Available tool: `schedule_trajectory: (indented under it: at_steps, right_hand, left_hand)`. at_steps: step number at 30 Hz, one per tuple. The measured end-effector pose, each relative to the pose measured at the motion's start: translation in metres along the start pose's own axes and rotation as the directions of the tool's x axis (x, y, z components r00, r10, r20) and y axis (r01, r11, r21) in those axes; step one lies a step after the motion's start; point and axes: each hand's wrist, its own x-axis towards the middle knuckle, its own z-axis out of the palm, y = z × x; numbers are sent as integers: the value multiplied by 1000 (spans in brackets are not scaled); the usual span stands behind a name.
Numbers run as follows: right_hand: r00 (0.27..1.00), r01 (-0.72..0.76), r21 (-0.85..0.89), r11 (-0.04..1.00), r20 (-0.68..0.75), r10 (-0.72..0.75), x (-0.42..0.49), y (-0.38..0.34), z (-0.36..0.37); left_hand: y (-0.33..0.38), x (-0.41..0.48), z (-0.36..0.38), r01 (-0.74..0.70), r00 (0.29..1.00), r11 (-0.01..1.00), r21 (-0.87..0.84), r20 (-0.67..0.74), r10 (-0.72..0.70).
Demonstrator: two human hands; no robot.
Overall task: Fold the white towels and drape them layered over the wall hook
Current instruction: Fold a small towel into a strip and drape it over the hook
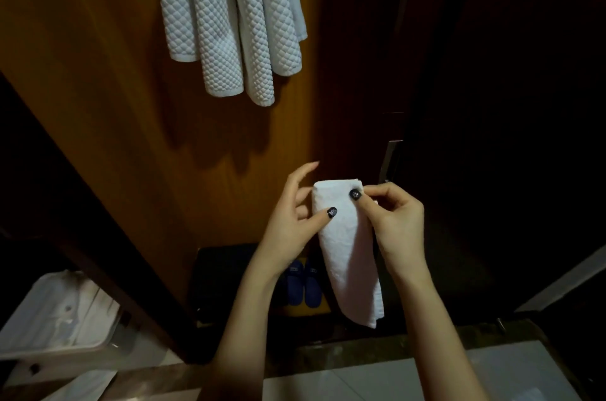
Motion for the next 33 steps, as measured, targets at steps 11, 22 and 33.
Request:
schedule_trajectory:
  at_steps: [11,22,33]
  right_hand:
    - [999,37,-38,999,-36,-38,14,10,-21]
    - [976,11,-209,978,214,35,-5,20,-44]
    - [959,30,-182,983,283,23,-5,12,-44]
  left_hand:
    - [5,18,25,-161,966,942,294,-150,212]
    - [25,46,37,-131,958,978,164,-234,168]
    - [28,56,37,-143,961,978,149,-215,173]
